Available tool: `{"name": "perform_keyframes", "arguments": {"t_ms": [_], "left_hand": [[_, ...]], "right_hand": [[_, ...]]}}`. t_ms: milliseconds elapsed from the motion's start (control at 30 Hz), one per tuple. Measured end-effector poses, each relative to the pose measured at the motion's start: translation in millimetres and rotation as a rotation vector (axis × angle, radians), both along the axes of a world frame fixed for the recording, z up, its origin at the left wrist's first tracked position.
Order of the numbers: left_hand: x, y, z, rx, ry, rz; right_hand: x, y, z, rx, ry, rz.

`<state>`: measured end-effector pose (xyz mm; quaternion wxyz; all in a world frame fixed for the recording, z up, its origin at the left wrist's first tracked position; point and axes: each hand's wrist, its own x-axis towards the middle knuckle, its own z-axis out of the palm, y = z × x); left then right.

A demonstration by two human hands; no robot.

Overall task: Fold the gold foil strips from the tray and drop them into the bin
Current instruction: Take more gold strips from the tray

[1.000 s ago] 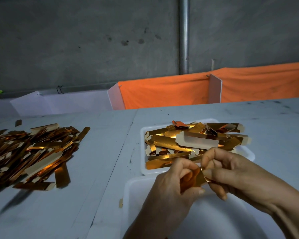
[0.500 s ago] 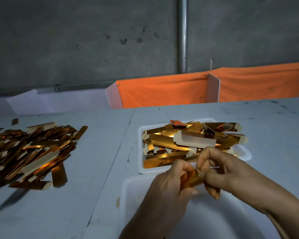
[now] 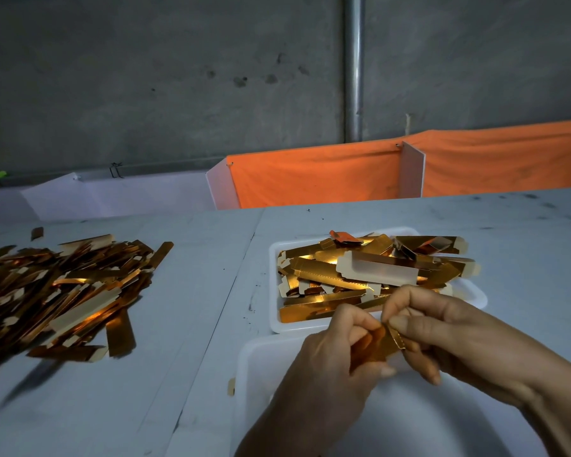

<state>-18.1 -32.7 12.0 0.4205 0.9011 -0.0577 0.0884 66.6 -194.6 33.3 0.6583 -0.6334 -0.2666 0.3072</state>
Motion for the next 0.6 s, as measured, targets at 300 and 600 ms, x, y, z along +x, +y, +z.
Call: {"name": "perform_keyframes", "arguments": {"t_ms": [300, 600], "left_hand": [[-1.1, 1.9, 3.2, -0.172, 0.081, -0.088], [1.4, 2.4, -0.7, -0.209, 0.174, -0.085]], "right_hand": [[0.6, 2.3, -4.0, 0.066, -0.025, 0.031], [-1.3, 0.9, -3.2, -0.092, -0.06, 0.085]]}}
